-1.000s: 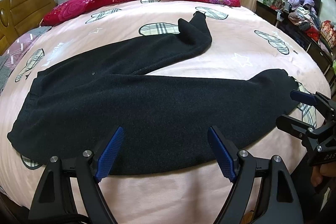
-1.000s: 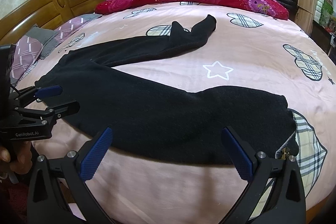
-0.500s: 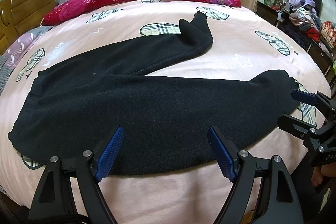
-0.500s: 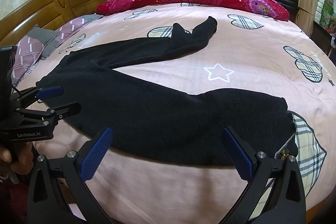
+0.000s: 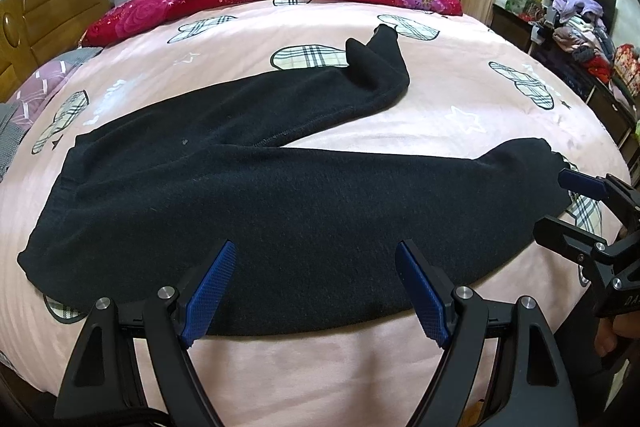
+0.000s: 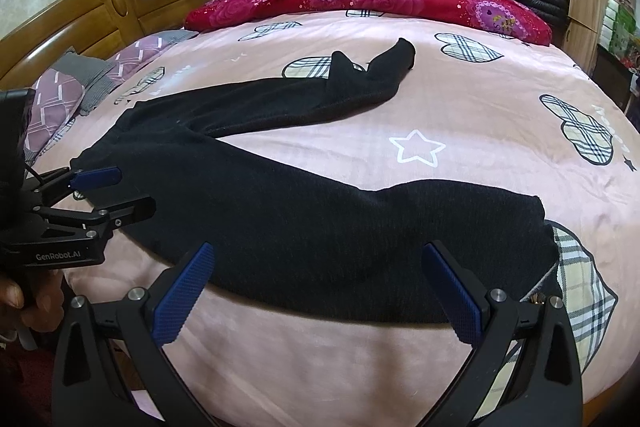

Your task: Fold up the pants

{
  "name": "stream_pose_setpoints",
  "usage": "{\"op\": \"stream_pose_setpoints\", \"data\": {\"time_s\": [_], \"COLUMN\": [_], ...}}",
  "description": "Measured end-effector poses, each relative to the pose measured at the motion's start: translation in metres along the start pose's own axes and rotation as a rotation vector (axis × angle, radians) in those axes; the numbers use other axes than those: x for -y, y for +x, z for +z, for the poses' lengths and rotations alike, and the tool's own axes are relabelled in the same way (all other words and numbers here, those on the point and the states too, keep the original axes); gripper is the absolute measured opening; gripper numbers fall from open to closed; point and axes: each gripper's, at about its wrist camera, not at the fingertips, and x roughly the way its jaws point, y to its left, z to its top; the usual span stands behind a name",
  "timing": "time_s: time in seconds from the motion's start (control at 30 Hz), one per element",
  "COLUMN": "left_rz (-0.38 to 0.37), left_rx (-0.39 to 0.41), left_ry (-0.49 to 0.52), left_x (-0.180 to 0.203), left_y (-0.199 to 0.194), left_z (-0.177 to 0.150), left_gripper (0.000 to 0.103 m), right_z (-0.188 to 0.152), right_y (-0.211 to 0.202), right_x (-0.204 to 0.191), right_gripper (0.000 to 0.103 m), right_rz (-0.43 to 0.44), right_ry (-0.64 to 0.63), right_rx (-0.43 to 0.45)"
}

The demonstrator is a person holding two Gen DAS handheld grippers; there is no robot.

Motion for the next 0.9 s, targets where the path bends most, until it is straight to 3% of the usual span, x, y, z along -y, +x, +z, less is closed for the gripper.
{"op": "stream_pose_setpoints", "data": {"time_s": [0.57, 0.9], "left_rz": [-0.016, -0.022], "left_rx": [-0.016, -0.026], "left_ry": [-0.003, 0.02], "left_x": [-0.007, -0.022], "left_y": [0.004, 0.014], "left_z": [0.005, 0.026], "left_gripper": [0.083, 0.083], "right_z": [0.005, 0.031], "right_y": [0.002, 0.011], "right_x": [-0.002, 0.014], "right_gripper": [0.103, 0.103], "right_rz": [0.014, 0.033], "right_ry": [0.004, 0.034], "right_rx": [-0.005, -0.007]}}
